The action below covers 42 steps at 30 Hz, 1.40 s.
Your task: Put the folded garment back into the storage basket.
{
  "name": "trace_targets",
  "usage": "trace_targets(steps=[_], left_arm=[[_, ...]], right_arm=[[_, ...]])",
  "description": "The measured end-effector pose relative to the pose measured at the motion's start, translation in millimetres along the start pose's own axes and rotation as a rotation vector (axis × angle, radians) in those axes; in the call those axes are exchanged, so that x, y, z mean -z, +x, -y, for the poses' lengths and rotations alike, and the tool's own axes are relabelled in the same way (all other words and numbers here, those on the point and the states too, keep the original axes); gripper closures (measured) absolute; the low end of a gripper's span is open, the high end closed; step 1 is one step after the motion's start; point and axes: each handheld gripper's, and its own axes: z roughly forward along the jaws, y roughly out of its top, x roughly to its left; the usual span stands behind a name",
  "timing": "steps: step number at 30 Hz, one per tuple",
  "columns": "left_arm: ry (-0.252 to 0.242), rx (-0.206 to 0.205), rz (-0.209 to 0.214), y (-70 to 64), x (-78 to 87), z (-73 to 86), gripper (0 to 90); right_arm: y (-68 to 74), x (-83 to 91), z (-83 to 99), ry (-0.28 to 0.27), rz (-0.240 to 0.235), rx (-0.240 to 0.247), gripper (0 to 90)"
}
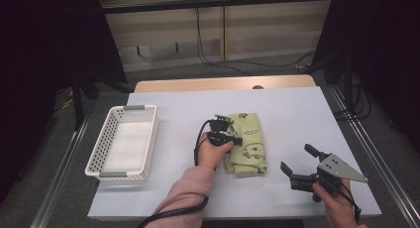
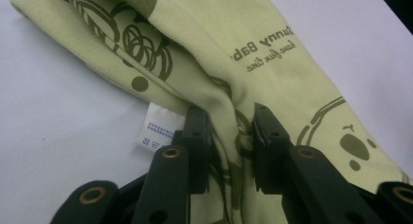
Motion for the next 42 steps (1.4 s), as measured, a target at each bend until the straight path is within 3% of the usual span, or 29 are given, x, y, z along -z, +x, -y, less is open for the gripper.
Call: trace_targets(steps=[1,5,8,11,12,14,15,16,17,19,20,21,23,24,27,28,33,35,38,42], left_arm=[[-0.012,0.024,0.009,-0.5,1.7,-1.2,72.3],[-0.008,0.036,0.03,0.8,7.5,-5.9,72.5],[0.049,0.042,0.062,1.1,16.8,-14.0,72.9],[0.064,0.037,0.053,1.0,23.2,-18.3,73.1],[0.07,0.049,0.072,1.5,26.1,-20.3,73.1],[0.086,0.06,0.06,0.3,33.0,-24.6,73.2],[0.095,0.053,0.084,1.8,35.7,-26.8,73.3],[0.08,0.079,0.03,-1.4,37.1,-28.0,73.3],[0.113,0.039,0.042,1.1,41.3,-30.2,73.2],[0.13,0.048,0.065,3.3,46.6,-33.2,73.3],[0.135,0.028,0.073,6.4,49.5,-35.1,73.3],[0.144,0.043,0.053,5.8,53.1,-36.4,73.4],[0.157,0.036,0.022,5.8,60.2,-39.6,73.5],[0.169,0.046,0.027,7.1,66.0,-41.9,73.5],[0.197,0.029,0.022,9.9,71.6,-44.4,73.6],[0.207,0.026,-0.002,11.1,76.1,-46.2,73.6],[0.231,0.019,-0.029,14.5,86.5,-50.1,73.6],[0.235,0.013,-0.038,16.5,90.9,-51.5,73.7],[0.231,0.03,-0.018,19.4,96.0,-52.8,73.7],[0.24,0.02,-0.061,18.6,101.6,-55.2,73.7]], right_arm=[[-0.3,0.0,0.0,0.0,-0.004,0.001,0.9],[-1.3,0.4,0.4,0.001,-0.011,0.006,0.9],[-1.2,0.2,0.4,0.002,-0.011,0.0,0.9],[-1.2,0.3,0.3,0.002,-0.011,0.005,0.9],[-1.5,0.3,0.4,0.004,-0.011,0.01,0.9],[-1.4,-0.2,0.5,0.003,-0.011,0.01,0.9],[-0.9,-0.3,0.4,0.001,-0.012,0.003,0.9],[-0.2,-0.2,0.1,0.0,-0.007,-0.004,0.9],[-2.1,0.2,0.6,0.006,-0.009,0.025,0.9],[-2.0,0.2,0.6,0.006,-0.006,0.019,0.9],[-2.1,0.0,0.7,0.005,-0.007,0.018,0.9],[-2.1,0.0,0.8,0.005,-0.006,0.017,0.9],[-2.2,0.3,0.7,0.005,-0.007,0.021,0.9],[-0.7,-0.2,0.3,-0.002,-0.01,-0.004,0.9],[-0.7,-0.2,0.3,-0.002,-0.009,-0.003,0.9],[-2.1,0.2,0.7,0.006,-0.006,0.02,0.9],[-2.0,-0.1,0.7,0.003,-0.006,0.02,0.9],[0.9,-1.0,-0.2,-0.011,0.003,-0.033,0.9],[-0.6,-0.5,0.4,-0.002,-0.008,-0.004,0.9],[-1.9,0.0,0.6,0.004,-0.004,0.021,0.9]])
